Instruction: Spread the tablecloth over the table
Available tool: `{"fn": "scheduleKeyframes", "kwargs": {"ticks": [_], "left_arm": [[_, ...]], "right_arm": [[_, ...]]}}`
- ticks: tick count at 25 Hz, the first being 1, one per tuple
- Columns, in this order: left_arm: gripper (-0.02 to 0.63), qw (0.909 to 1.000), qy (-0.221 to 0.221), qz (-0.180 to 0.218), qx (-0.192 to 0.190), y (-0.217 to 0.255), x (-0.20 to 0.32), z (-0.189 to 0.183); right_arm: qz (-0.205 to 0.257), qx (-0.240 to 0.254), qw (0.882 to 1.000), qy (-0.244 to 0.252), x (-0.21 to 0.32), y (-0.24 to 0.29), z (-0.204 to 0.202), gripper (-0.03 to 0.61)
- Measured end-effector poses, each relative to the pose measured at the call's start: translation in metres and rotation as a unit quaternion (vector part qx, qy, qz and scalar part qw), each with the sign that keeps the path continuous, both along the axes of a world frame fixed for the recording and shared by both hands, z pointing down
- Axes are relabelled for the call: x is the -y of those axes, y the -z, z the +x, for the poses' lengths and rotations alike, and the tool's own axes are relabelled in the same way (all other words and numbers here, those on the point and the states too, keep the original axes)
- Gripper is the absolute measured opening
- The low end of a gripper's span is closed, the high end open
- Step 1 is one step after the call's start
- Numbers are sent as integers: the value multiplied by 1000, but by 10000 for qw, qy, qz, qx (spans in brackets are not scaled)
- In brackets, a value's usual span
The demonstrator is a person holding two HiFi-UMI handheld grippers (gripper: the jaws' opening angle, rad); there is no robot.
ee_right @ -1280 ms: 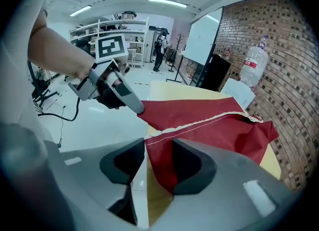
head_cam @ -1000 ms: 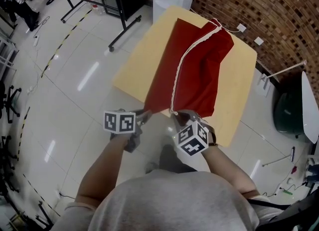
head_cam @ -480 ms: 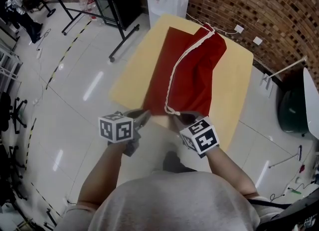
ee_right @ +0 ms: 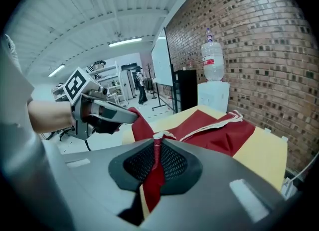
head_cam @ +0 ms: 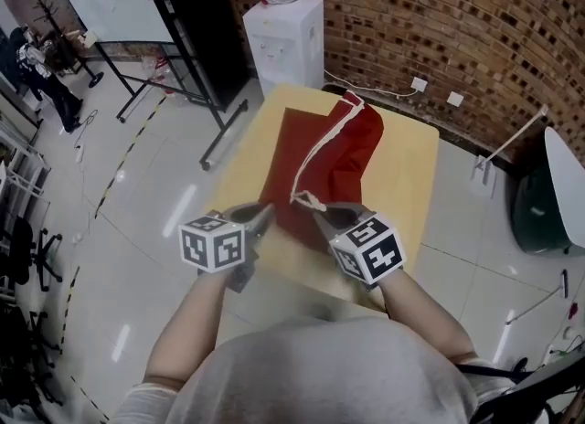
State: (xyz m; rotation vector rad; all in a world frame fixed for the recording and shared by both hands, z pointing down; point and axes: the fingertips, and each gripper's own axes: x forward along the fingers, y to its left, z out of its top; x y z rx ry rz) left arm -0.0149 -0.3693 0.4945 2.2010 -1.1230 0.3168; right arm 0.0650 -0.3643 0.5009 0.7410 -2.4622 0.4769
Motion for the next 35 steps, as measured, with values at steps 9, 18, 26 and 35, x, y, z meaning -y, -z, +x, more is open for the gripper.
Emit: {"fn": "scheduleKeyframes", "kwargs": {"ticks": [9,18,26,35], "left_arm": [[8,9944,-522,844,361,81,64,32],[8,9822,-1058,1490,433,145,162,47],[8,9764,-1191,1767,349,181,288,42],[8,9759,-1110,1864,238,199,409,40]], "right_arm": [[963,-83,9936,-588,62,84,44,20],[1815,-627,9708,-1439,141,148,92,20],[2050,-738,9494,-2264,241,190,127,20],[2370,-938,9178,-3043,341,212,177,20]]}}
